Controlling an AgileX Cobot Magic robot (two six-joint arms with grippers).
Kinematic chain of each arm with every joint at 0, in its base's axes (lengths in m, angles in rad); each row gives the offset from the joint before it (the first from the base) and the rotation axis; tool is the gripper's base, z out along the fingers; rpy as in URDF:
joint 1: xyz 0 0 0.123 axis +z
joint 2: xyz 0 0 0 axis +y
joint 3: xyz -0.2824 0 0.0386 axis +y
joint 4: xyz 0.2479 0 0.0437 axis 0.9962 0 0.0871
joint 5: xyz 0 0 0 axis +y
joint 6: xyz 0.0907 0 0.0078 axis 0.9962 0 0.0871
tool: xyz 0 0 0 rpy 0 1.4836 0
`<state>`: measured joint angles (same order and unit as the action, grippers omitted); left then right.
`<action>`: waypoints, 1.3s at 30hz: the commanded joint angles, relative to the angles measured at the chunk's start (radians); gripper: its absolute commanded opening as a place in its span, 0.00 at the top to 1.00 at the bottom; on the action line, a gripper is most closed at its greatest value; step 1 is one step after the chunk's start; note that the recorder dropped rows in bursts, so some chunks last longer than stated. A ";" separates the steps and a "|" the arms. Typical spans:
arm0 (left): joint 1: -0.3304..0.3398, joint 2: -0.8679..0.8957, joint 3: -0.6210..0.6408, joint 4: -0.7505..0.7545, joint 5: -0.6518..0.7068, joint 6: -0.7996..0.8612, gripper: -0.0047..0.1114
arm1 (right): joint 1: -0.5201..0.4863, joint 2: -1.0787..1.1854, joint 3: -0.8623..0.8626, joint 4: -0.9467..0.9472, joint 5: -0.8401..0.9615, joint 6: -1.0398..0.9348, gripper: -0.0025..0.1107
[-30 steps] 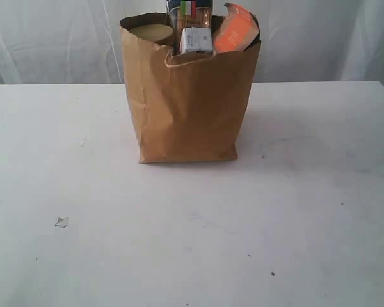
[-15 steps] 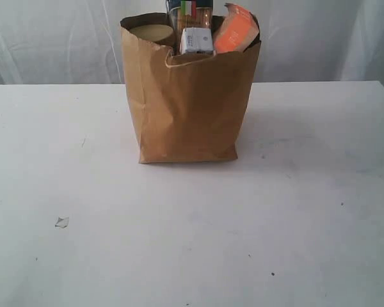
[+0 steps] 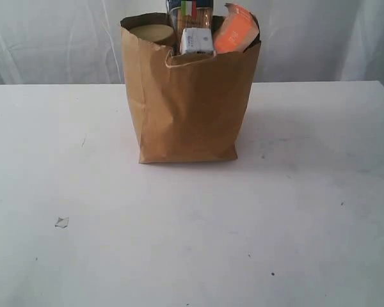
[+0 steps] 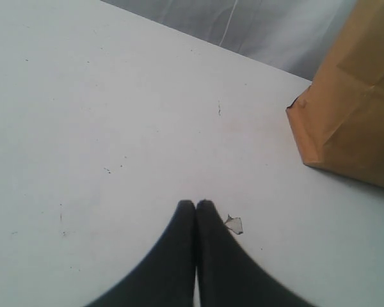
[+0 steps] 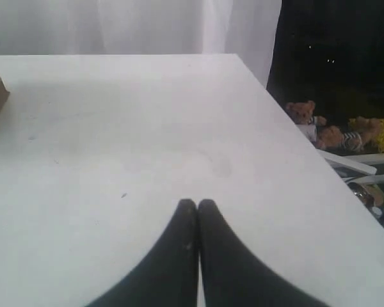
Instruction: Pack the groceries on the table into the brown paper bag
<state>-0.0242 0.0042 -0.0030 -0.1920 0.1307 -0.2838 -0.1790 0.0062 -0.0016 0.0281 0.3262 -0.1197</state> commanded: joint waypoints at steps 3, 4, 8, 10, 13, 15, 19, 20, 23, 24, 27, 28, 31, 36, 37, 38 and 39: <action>0.002 -0.004 0.003 -0.007 -0.002 -0.004 0.96 | 0.004 -0.006 0.002 -0.004 0.008 0.001 0.98; 0.002 -0.004 0.003 -0.007 -0.002 -0.004 0.96 | 0.004 -0.006 0.002 -0.004 0.008 0.001 0.98; 0.002 -0.004 0.003 -0.007 -0.002 -0.004 0.96 | 0.004 -0.006 0.002 -0.004 0.008 0.001 0.98; 0.002 -0.004 0.003 -0.007 0.001 -0.004 0.96 | 0.004 -0.006 0.002 -0.004 0.008 0.001 0.98; 0.002 -0.004 0.003 0.118 0.078 -0.004 0.96 | 0.004 -0.006 0.002 -0.002 0.008 0.001 0.98; 0.002 -0.004 0.003 0.293 0.102 0.046 0.96 | 0.004 -0.006 0.002 -0.002 0.008 0.001 0.98; 0.002 -0.004 0.003 0.310 0.102 0.078 0.96 | 0.004 -0.006 0.002 -0.002 0.008 0.001 0.98; 0.002 -0.004 0.003 0.310 0.102 0.078 0.96 | 0.004 -0.006 0.002 -0.002 0.008 0.001 0.98; 0.002 -0.004 0.003 0.310 0.102 0.078 0.96 | 0.004 -0.006 0.002 -0.002 0.008 0.001 0.98; 0.002 -0.004 0.003 0.310 0.102 0.078 0.96 | 0.004 -0.006 0.002 -0.002 0.008 0.001 0.98; 0.002 -0.004 0.003 0.310 0.102 0.078 0.96 | 0.004 -0.006 0.002 -0.002 0.008 0.001 0.98; 0.002 -0.004 0.003 0.310 0.102 0.078 0.96 | 0.004 -0.006 0.002 -0.002 0.008 0.001 0.98; 0.002 -0.004 0.003 0.310 0.102 0.078 0.96 | 0.004 -0.006 0.002 -0.002 0.008 0.001 0.98; 0.002 -0.004 0.003 0.310 0.102 0.078 0.96 | 0.004 -0.006 0.002 -0.002 0.008 0.001 0.98; 0.002 -0.004 0.003 0.310 0.102 0.078 0.96 | 0.004 -0.006 0.002 -0.002 0.008 0.001 0.98; 0.002 -0.004 0.003 0.310 0.102 0.078 0.96 | 0.004 -0.006 0.002 -0.002 0.008 0.001 0.98; 0.002 -0.004 0.003 0.310 0.102 0.078 0.96 | 0.004 -0.006 0.002 -0.002 0.008 0.001 0.98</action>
